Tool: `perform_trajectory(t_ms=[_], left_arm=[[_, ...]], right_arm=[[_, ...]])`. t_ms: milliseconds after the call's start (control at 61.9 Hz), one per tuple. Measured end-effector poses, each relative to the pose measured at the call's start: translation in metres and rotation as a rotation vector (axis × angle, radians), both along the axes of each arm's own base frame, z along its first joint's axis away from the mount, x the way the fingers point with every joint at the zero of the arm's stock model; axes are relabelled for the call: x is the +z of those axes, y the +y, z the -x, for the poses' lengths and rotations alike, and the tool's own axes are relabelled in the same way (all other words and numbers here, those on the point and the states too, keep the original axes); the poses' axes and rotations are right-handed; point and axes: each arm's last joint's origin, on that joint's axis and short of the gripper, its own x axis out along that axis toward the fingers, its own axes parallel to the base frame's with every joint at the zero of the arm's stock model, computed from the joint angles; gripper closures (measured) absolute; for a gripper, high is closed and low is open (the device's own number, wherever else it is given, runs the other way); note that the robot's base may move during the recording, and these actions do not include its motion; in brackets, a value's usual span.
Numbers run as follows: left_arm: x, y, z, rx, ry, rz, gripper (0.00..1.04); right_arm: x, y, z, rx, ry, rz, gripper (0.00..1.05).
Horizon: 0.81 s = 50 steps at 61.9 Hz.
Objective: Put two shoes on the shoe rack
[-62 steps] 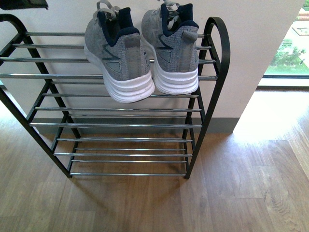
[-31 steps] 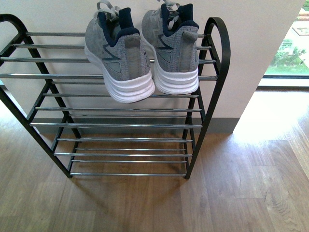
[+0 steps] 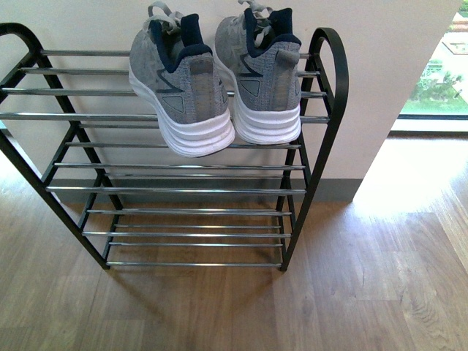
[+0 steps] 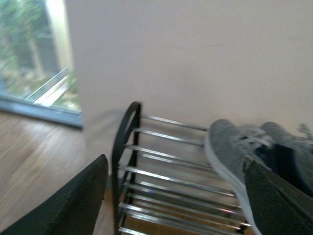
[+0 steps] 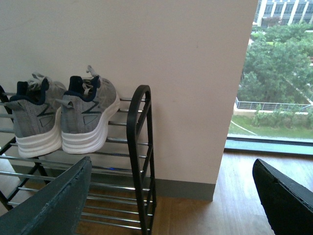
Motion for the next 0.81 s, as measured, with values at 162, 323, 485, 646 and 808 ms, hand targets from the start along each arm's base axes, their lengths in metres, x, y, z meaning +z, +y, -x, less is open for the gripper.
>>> perform_trajectory(t_ms=[162,323,485,646,808], left_arm=[[-0.021,0.008,0.01,0.0,0.01,-0.048,0.71],[-0.035,0.017,0.019,-0.024,0.002,-0.058,1.01],[-0.045,0.022,0.027,-0.002,0.001,-0.062,1.04],[-0.053,0.022,0.034,0.0,0.003,-0.062,1.04],[-0.058,0.022,0.038,0.0,0.002,-0.062,1.04]], right_arm=[[0.0,0.0,0.0,0.0,0.0,0.0,0.09],[0.0,0.0,0.0,0.0,0.0,0.0,0.09],[0.0,0.0,0.0,0.0,0.0,0.0,0.09],[0.0,0.0,0.0,0.0,0.0,0.0,0.09],[0.0,0.0,0.0,0.0,0.0,0.0,0.09]])
